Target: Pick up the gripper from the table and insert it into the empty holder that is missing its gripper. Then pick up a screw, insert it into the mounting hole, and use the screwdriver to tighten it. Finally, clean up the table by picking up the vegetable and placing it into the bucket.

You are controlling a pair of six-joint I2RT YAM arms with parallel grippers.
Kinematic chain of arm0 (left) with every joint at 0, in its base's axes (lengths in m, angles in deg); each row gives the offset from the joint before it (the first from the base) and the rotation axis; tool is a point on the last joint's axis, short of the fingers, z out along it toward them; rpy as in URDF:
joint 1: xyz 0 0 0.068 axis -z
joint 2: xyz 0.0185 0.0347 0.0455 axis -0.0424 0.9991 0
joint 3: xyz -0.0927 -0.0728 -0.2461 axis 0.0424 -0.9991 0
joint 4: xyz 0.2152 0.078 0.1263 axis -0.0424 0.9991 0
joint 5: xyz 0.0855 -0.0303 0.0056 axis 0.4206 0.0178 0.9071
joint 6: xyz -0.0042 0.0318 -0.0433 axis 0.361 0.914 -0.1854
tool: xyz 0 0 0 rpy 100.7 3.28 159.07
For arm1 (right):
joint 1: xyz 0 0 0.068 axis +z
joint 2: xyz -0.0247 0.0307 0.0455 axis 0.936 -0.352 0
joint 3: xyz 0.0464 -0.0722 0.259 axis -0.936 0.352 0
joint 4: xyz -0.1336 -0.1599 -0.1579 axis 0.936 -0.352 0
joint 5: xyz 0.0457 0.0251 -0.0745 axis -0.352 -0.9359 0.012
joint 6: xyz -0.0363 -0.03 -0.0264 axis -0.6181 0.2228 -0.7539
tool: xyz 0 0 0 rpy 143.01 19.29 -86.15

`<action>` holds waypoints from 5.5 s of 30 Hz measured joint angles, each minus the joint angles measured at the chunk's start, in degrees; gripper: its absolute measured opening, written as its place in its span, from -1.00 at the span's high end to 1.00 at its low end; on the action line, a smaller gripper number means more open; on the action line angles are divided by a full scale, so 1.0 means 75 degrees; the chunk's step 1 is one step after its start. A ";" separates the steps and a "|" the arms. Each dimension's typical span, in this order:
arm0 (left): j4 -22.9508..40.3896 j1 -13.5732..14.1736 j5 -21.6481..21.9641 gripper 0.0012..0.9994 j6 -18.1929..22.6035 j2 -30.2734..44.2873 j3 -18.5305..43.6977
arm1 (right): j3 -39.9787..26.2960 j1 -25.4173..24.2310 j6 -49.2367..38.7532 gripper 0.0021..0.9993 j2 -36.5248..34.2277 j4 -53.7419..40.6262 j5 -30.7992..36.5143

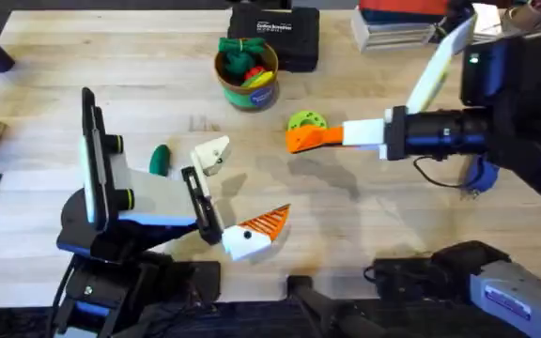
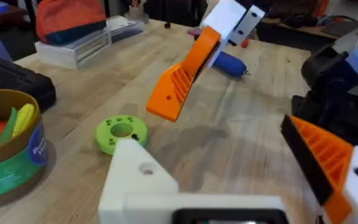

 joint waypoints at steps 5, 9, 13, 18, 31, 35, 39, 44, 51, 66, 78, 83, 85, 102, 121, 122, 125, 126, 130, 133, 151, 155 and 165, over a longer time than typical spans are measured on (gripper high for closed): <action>0.0000 0.0000 0.0000 -0.97 0.0000 0.0000 0.0000 | 0.0000 0.0639 0.0776 0.97 -0.0889 0.1274 -0.0787; -0.0001 0.0000 0.0000 -0.97 0.0000 0.0000 -0.0001 | 0.0000 0.0984 0.1460 0.97 -0.1719 0.2538 -0.1469; 0.0000 0.0000 0.0000 -0.97 0.0001 0.0000 -0.0002 | 0.0000 0.1103 0.2203 0.97 -0.2539 0.3343 -0.2165; 0.0000 0.0000 0.0000 -0.97 0.0000 0.0000 -0.0002 | 0.0000 0.1101 0.2873 0.97 -0.3163 0.3675 -0.2765; 0.0000 0.0000 0.0000 -0.97 0.0003 0.0003 -0.0003 | 0.0000 0.1101 0.3419 0.97 -0.3210 0.3709 -0.3475; 0.0000 0.0000 0.0000 -0.97 0.0000 0.0000 -0.0001 | 0.0000 0.1103 0.3547 0.97 -0.3210 0.3829 -0.3514; 0.0000 0.0000 0.0000 -0.97 0.0003 0.0000 -0.0001 | 0.0000 0.1123 0.3853 0.97 -0.3210 0.4528 -0.3536; -0.0003 0.0000 0.0000 -0.97 0.0003 0.0000 -0.0003 | 0.0000 0.1309 0.4133 0.97 -0.3213 0.4890 -0.3472; 0.0000 0.0000 0.0000 -0.97 0.0001 0.0000 -0.0003 | 0.0000 0.1733 0.4241 0.97 -0.3210 0.4938 -0.3454; 0.0026 -0.0082 0.0411 -0.97 -0.0056 0.0000 -0.0009 | 0.0000 0.2086 0.5533 0.98 -0.3985 0.6868 -0.2733; 0.0003 -0.0195 0.0849 -0.97 -0.0353 0.0055 -0.0012 | 0.0000 0.2612 0.7116 0.98 -0.4961 0.9114 -0.1902; -0.0009 -0.0259 0.1116 -0.97 -0.0417 0.0055 -0.0012 | 0.0000 0.2858 0.7338 0.98 -0.4968 0.9276 -0.1307; -0.0015 -0.0268 0.1198 -0.97 -0.0442 0.0055 -0.0010 | 0.0000 0.2922 0.7405 0.98 -0.4969 0.9303 -0.1134; -0.0029 -0.0172 0.0997 -0.97 -0.0358 0.0047 -0.0009 | 0.0000 0.3201 0.7227 0.37 -0.5008 0.9192 -0.1076; -0.0175 -0.0146 0.0647 -0.97 0.0118 -0.0047 0.0006 | 0.0099 0.2835 0.7032 -0.99 -0.5255 0.9327 -0.1924; -0.0177 -0.0129 0.0620 -0.97 0.0128 -0.0046 0.0006 | 0.0099 0.2807 0.7032 -0.99 -0.5253 0.9325 -0.1990; -0.0187 -0.0108 0.0522 -0.97 0.0172 -0.0047 0.0009 | 0.0099 0.2737 0.7032 -0.99 -0.5254 0.9311 -0.2192; -0.0192 -0.0099 0.0481 -0.97 0.0181 -0.0047 0.0009 | 0.0099 0.2709 0.7032 -0.99 -0.5256 0.9305 -0.2281; -0.0016 -0.0071 0.0283 -0.97 0.0130 -0.0044 -0.0001 | 0.0096 0.2614 0.7026 -0.99 -0.5253 0.9387 -0.2655; 0.0020 -0.0003 0.0144 -0.97 0.0111 -0.0041 -0.0009 | 0.0096 0.2591 0.7026 -0.99 -0.5253 0.9237 -0.2829; 0.0020 0.0000 0.0020 -0.97 0.0087 -0.0041 -0.0009 | -0.0290 0.1569 0.6197 -0.99 -0.5241 0.9091 -0.1452; 0.0020 0.0000 0.0020 -0.97 0.0087 -0.0041 -0.0009 | -0.1096 0.1185 0.5326 -0.99 -0.5038 0.7221 -0.0861; 0.0020 0.0000 0.0015 -0.97 0.0085 -0.0041 -0.0009 | -0.3545 0.1343 0.1338 -0.99 -0.3809 -0.0294 0.2550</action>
